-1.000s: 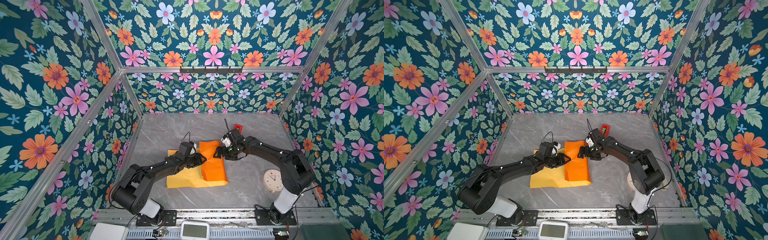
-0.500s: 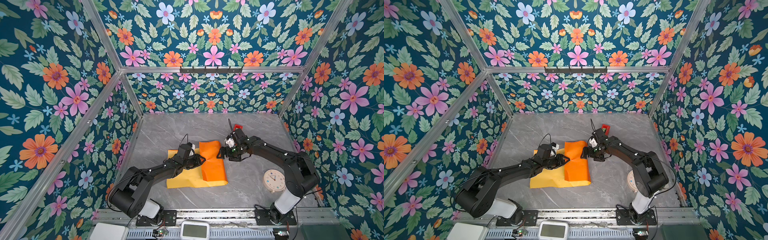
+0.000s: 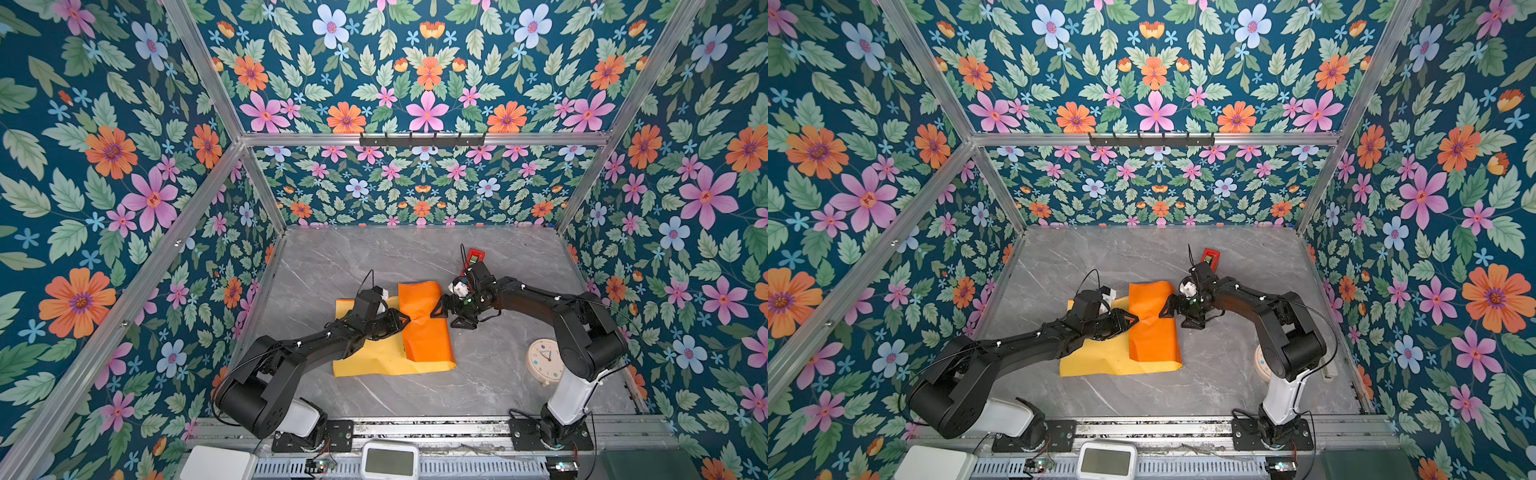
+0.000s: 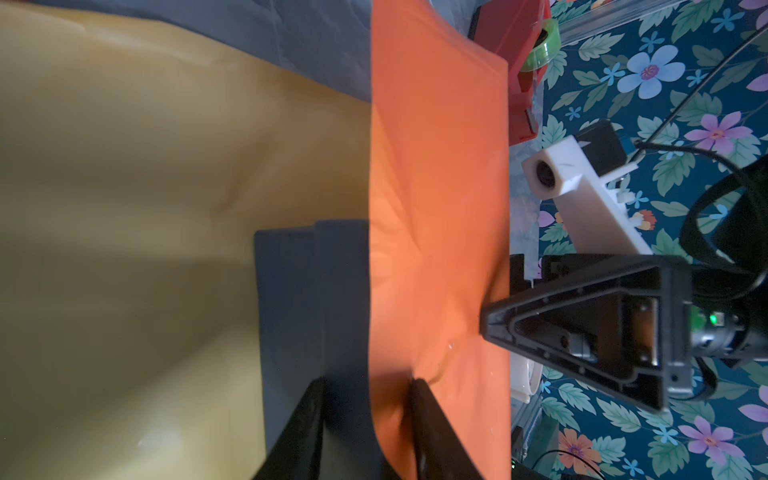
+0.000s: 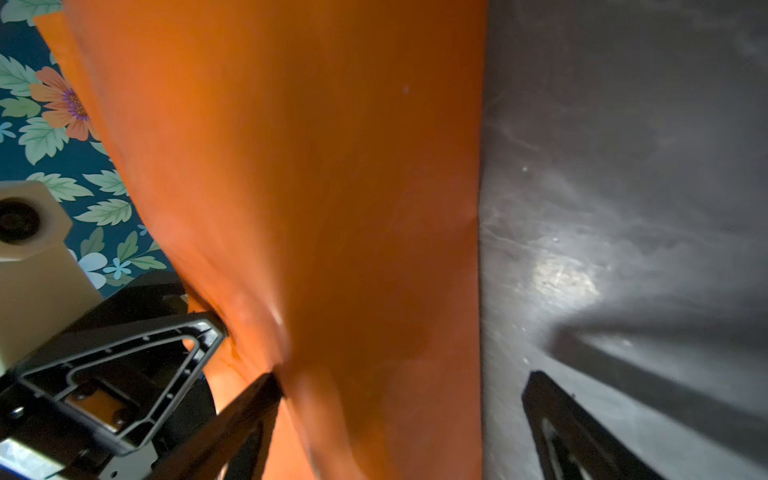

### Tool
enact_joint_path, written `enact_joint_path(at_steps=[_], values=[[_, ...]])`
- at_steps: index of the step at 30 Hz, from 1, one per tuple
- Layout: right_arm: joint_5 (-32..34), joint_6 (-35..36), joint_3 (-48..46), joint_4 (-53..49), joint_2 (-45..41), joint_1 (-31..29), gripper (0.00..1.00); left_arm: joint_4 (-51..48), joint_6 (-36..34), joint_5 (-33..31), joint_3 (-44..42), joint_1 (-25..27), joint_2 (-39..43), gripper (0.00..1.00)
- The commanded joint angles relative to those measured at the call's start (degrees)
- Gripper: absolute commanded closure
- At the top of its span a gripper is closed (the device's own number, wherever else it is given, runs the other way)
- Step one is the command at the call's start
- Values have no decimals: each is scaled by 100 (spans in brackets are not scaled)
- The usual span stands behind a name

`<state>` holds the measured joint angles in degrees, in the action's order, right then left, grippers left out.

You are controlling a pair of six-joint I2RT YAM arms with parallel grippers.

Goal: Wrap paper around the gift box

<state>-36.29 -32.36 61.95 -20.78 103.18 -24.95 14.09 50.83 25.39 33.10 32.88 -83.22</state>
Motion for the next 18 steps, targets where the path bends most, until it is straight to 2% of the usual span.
enact_joint_path(at_steps=[1, 5, 9, 15, 18], values=[[345, 193, -141, -348, 65, -21, 8, -1031, -30, 48, 98, -1, 27, 55], [565, 395, -200, -588, 64, -24, 8, -1084, -24, 166, 465, -45, 78, 32], [649, 456, -233, -640, 30, -22, 8, -1280, -190, 92, 877, -121, -19, 22], [667, 450, -236, -602, -25, -29, 8, -1692, -531, -25, 1246, -170, -481, 21], [700, 459, -226, -607, -26, -32, 8, -1778, -650, -5, 1351, -177, -609, 26]])
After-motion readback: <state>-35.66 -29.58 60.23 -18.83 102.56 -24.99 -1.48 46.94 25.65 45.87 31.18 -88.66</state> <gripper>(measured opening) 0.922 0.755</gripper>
